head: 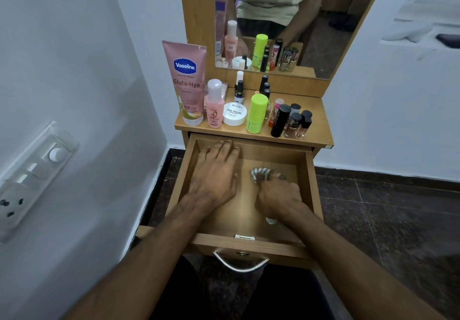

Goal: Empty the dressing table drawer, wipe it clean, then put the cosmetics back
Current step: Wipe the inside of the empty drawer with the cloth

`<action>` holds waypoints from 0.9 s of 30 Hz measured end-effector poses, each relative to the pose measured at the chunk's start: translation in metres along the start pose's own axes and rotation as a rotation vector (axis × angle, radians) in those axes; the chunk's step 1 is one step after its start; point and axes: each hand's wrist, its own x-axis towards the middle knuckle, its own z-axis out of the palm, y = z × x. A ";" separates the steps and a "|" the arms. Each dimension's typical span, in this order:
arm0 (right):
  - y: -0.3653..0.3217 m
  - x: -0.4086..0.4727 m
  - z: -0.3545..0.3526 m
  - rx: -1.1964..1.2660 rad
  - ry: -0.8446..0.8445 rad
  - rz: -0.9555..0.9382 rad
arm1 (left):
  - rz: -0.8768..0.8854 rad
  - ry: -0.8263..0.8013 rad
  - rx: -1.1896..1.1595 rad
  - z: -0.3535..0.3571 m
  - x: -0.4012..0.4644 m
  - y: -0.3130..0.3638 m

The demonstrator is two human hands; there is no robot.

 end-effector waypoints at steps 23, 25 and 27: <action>0.016 0.016 -0.004 -0.094 -0.002 0.064 | -0.040 -0.104 -0.016 0.022 0.030 0.029; 0.020 0.025 -0.012 -0.037 0.003 0.081 | -0.048 -0.128 0.000 0.019 0.032 0.031; 0.017 0.025 -0.009 -0.022 -0.001 0.072 | -0.053 -0.156 0.005 0.016 0.034 0.030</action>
